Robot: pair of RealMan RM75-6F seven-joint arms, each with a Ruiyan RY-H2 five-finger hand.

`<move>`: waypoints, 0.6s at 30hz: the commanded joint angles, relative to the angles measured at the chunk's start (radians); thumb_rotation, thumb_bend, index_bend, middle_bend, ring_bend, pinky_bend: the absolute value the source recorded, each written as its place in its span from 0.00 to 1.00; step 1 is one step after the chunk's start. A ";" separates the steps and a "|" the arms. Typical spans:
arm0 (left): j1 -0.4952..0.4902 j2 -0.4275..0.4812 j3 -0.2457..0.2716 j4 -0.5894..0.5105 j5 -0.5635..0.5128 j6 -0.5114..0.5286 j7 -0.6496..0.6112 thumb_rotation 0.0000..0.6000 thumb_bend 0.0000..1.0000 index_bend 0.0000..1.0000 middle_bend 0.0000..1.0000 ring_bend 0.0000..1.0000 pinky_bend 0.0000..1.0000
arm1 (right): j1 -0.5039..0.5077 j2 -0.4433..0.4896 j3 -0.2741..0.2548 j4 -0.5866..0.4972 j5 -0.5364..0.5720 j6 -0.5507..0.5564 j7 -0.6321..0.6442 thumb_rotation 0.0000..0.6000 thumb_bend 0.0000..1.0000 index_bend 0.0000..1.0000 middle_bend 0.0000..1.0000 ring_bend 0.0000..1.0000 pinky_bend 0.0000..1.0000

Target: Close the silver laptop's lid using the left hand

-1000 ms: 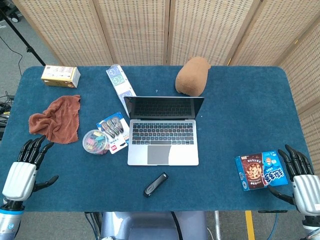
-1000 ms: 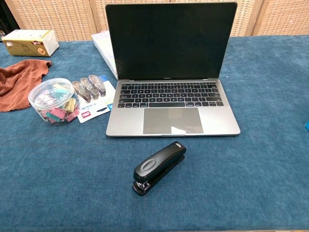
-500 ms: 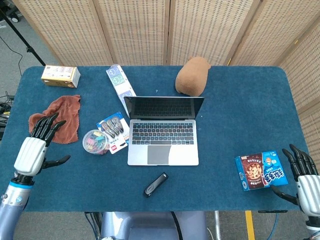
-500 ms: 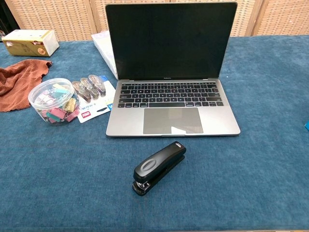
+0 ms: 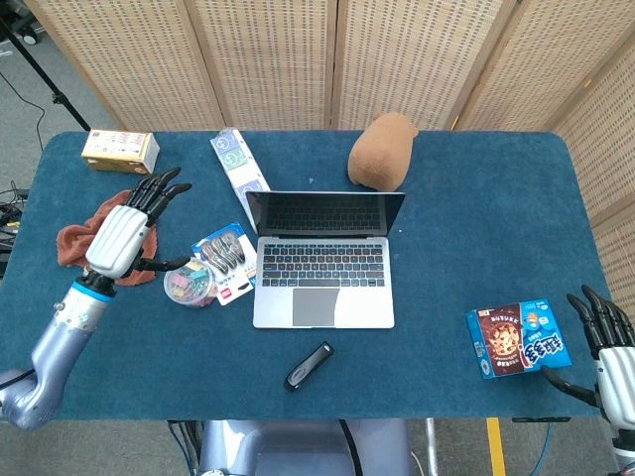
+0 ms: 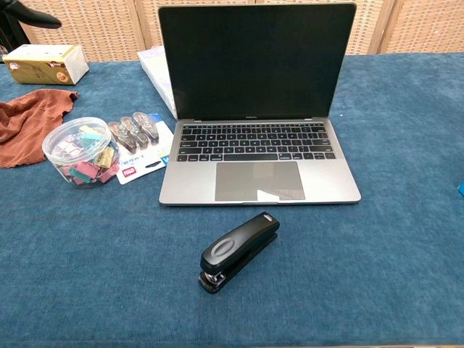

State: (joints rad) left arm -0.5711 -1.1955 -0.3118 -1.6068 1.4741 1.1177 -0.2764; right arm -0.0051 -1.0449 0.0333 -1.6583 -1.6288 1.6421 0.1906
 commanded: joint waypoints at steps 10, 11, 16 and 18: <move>-0.168 -0.015 -0.031 0.005 -0.107 -0.188 0.139 1.00 0.09 0.14 0.00 0.00 0.02 | -0.001 0.005 -0.002 -0.001 -0.002 -0.004 0.008 1.00 0.18 0.00 0.00 0.00 0.06; -0.178 -0.021 -0.036 0.008 -0.118 -0.192 0.147 1.00 0.09 0.14 0.00 0.00 0.02 | -0.001 0.005 -0.002 -0.001 -0.002 -0.004 0.011 1.00 0.18 0.00 0.00 0.00 0.06; -0.244 -0.050 -0.056 0.039 -0.174 -0.236 0.196 1.00 0.09 0.14 0.00 0.00 0.02 | -0.004 0.011 -0.003 0.000 -0.004 0.000 0.027 1.00 0.18 0.00 0.00 0.00 0.06; -0.266 -0.059 -0.063 0.048 -0.190 -0.251 0.209 1.00 0.09 0.14 0.00 0.00 0.02 | -0.006 0.013 -0.003 0.002 -0.001 0.002 0.036 1.00 0.18 0.00 0.00 0.00 0.06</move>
State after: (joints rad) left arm -0.8229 -1.2457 -0.3670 -1.5684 1.2966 0.8791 -0.0780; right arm -0.0097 -1.0329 0.0305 -1.6575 -1.6308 1.6432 0.2239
